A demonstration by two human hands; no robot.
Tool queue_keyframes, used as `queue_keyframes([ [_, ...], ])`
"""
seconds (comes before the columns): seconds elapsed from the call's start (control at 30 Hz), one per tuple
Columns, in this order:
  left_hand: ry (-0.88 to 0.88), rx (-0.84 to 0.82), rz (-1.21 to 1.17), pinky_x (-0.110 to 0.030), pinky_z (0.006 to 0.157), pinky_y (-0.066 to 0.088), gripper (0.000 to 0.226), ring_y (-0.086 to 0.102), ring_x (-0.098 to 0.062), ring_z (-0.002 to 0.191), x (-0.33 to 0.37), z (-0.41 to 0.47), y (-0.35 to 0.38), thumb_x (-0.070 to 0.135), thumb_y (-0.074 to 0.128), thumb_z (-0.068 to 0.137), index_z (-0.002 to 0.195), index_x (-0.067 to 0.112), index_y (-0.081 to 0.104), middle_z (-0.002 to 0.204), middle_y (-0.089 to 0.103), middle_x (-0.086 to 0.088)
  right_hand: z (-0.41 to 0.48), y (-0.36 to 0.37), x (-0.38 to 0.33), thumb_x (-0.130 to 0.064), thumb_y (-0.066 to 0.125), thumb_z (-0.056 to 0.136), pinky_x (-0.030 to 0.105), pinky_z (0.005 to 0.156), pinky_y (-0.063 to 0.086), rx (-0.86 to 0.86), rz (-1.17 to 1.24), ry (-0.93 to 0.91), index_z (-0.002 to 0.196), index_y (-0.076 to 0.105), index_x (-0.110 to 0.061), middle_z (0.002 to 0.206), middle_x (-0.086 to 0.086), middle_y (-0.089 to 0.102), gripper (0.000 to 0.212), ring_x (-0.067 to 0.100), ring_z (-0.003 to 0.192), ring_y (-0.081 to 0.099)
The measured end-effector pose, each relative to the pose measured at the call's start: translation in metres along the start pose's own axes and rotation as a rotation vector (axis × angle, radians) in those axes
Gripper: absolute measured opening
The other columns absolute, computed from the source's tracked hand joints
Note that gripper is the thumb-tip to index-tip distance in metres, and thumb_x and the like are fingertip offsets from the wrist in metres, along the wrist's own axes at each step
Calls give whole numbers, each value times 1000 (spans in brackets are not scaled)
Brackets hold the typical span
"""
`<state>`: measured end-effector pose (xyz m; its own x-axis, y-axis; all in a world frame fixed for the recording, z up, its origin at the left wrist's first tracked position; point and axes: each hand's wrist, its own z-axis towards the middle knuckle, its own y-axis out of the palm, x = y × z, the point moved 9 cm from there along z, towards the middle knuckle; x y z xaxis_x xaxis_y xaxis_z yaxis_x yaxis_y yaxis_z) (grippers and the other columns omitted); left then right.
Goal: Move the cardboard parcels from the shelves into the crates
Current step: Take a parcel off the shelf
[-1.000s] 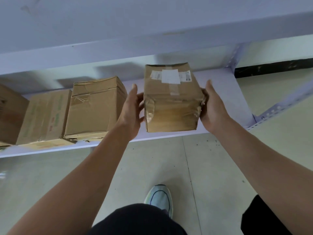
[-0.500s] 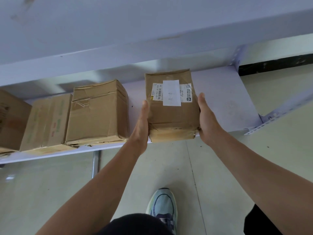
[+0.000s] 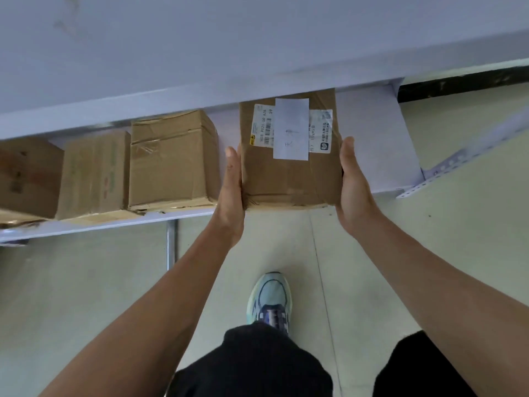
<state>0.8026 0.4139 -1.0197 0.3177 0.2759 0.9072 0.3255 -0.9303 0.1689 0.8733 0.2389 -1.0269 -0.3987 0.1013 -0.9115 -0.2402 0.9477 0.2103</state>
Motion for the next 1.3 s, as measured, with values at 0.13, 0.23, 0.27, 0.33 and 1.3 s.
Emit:
queue_keyframes([
  [0.13, -93, 44, -21, -54, 130, 36, 74, 57, -18, 147, 13, -67, -3, 68, 7, 110, 162, 34, 48, 154, 65, 4, -63, 9, -13, -59, 22, 112, 53, 122, 43, 13, 5, 104, 152, 55, -34, 149, -4, 66, 57, 17, 140, 60],
  [0.23, -154, 88, -23, -53, 130, 34, 75, 59, -14, 145, 23, -129, -6, 73, 13, 107, 155, 37, 56, 149, 68, 8, -117, 17, -25, -65, 26, 109, 51, 124, 40, 13, -35, 191, 148, 58, -38, 147, -6, 67, 58, 15, 139, 60],
  [0.27, -176, 104, -19, -53, 130, 33, 76, 59, -14, 145, 26, -151, -7, 74, 13, 106, 156, 37, 57, 149, 69, 8, -136, 20, -29, -67, 27, 108, 51, 124, 40, 9, -53, 221, 149, 58, -37, 146, -7, 67, 60, 14, 139, 60],
  [0.33, -206, 123, -21, -54, 131, 32, 79, 58, -14, 145, 35, -195, -8, 75, 10, 106, 158, 34, 55, 150, 68, 8, -173, 29, -40, -70, 28, 107, 50, 123, 42, -23, -95, 268, 148, 60, -37, 141, -8, 71, 62, 13, 135, 64],
  [1.3, 150, 553, -203, -52, 134, 21, 69, 42, -14, 157, 449, -718, -208, 72, 19, 106, 167, 43, 34, 167, 49, 13, -579, 458, -359, -82, 40, 98, 38, 103, 57, -638, -207, 237, 126, 69, -61, 138, -15, 72, 46, 7, 125, 69],
])
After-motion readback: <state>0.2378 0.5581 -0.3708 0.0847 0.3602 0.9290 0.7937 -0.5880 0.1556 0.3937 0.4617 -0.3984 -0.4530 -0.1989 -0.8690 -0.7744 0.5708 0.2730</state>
